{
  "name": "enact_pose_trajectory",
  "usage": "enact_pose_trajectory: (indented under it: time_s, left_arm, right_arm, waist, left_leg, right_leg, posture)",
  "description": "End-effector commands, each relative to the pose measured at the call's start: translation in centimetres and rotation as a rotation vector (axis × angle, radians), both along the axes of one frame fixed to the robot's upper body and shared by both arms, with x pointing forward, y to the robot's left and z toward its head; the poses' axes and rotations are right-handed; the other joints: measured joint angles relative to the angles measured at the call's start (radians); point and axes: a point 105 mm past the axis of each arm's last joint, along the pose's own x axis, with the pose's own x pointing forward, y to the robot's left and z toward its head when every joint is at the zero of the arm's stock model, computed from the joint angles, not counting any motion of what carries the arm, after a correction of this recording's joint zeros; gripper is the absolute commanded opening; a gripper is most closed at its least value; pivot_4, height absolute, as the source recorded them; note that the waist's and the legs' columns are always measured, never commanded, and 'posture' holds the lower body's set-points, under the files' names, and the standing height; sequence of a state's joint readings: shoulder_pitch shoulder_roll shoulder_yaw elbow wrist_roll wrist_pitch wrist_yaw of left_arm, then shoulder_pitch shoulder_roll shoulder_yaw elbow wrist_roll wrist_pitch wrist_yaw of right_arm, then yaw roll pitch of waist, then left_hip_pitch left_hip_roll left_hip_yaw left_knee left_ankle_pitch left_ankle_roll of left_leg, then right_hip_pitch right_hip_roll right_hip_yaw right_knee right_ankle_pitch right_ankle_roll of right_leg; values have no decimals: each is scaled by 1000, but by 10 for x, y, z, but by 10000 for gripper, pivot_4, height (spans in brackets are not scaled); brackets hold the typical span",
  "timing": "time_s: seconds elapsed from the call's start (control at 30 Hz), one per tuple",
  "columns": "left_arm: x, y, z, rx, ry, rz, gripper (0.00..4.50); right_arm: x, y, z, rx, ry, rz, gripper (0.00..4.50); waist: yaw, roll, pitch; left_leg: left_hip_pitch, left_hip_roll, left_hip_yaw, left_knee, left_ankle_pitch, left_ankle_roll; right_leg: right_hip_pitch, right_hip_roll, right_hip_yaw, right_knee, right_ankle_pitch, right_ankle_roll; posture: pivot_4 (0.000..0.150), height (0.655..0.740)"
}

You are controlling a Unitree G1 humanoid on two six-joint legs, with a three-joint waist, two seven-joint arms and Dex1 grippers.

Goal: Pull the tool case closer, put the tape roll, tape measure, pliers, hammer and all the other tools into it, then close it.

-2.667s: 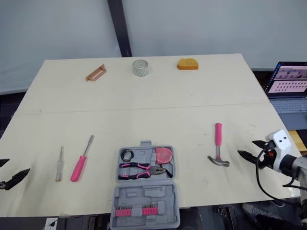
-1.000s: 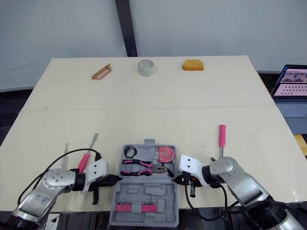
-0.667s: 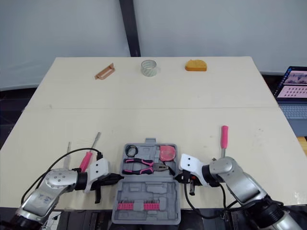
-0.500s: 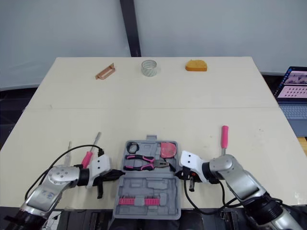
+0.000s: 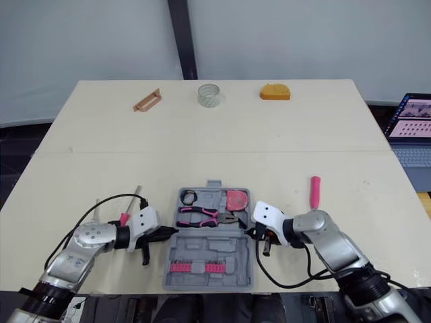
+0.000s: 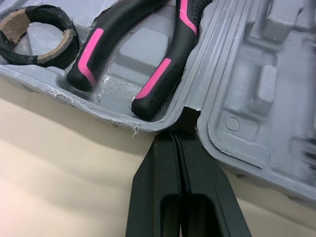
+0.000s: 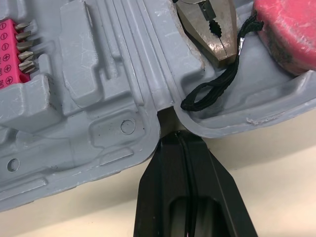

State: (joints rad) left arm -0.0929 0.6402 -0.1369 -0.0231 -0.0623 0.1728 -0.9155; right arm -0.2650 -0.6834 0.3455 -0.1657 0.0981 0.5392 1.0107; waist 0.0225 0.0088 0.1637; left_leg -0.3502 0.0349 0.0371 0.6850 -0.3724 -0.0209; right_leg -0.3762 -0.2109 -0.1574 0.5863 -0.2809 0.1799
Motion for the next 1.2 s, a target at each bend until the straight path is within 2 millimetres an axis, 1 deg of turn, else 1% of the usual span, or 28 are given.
enact_pose_trajectory:
  time_s: [0.03, 0.63, 1.2]
  left_arm:
    - [4, -6, 2, -6, -40, -7, 607]
    - [18, -9, 6, -10, -117, 11, 607]
    - [18, -10, 5, -9, -113, 3, 607]
  right_arm:
    - [4, 9, 10, 37, -58, 17, 0]
    - [19, 9, 13, 37, -120, -29, 0]
    - [20, 12, 12, 36, -128, -27, 0]
  waist:
    - [0, 0, 0]
    - [0, 0, 0]
    - [-2, 0, 0]
  left_leg:
    - [0, 0, 0, 0, 0, 0]
    - [0, 0, 0, 0, 0, 0]
    - [0, 0, 0, 0, 0, 0]
  right_leg:
    - [0, 0, 0, 0, 0, 0]
    - [0, 0, 0, 0, 0, 0]
    - [0, 0, 0, 0, 0, 0]
  posture:
    - [1500, 7400]
    - [1500, 7400]
    - [1500, 7400]
